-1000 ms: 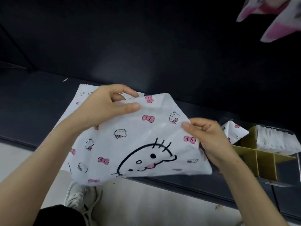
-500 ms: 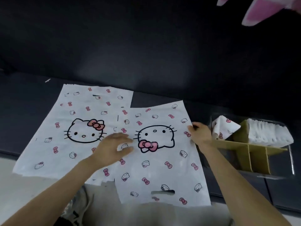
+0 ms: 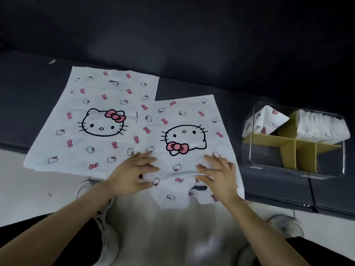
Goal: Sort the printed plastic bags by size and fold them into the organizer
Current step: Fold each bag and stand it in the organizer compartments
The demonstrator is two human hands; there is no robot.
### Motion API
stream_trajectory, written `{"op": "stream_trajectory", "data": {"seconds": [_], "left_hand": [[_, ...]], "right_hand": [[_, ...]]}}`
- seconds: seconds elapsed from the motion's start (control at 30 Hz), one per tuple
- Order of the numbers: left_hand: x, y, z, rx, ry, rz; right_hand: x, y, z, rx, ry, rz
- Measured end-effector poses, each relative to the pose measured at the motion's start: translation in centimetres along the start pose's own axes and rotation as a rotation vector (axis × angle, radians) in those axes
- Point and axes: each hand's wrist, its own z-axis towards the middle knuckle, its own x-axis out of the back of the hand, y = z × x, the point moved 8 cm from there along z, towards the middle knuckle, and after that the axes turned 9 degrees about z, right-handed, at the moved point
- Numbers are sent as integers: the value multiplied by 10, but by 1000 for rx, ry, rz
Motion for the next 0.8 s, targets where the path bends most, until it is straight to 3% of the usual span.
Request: {"op": "stream_trajectory", "data": {"seconds": [0.1,0.17,0.23,0.3,0.37,0.47,0.57,0.67,0.73,0.8], "left_hand": [[-3,3,-18,-83,-5,-9],[0,2,-22,-44,4,-71],[18,7,-21,118,51,-256],[36,11,-16,287,146,-516],[40,5,-10,441,242,-764],[37,-15,1,700,319,-837],[31,-39,5,1044,333,-691],[22,-50,8,1169,314,-590],[16,-55,7,1192,292,-542],[16,-56,5,1184,320,-516]], "right_hand": [[6,-2,2,-170,-70,41],[6,0,9,-329,-261,99],[0,2,11,-501,-446,354],[1,1,18,-649,-487,526],[0,7,23,-764,-539,504],[0,6,24,-859,-692,592],[18,15,27,-943,-567,1032],[28,15,22,-927,-501,1406],[24,20,18,-917,-401,1414],[19,33,14,-906,-231,1221]]}}
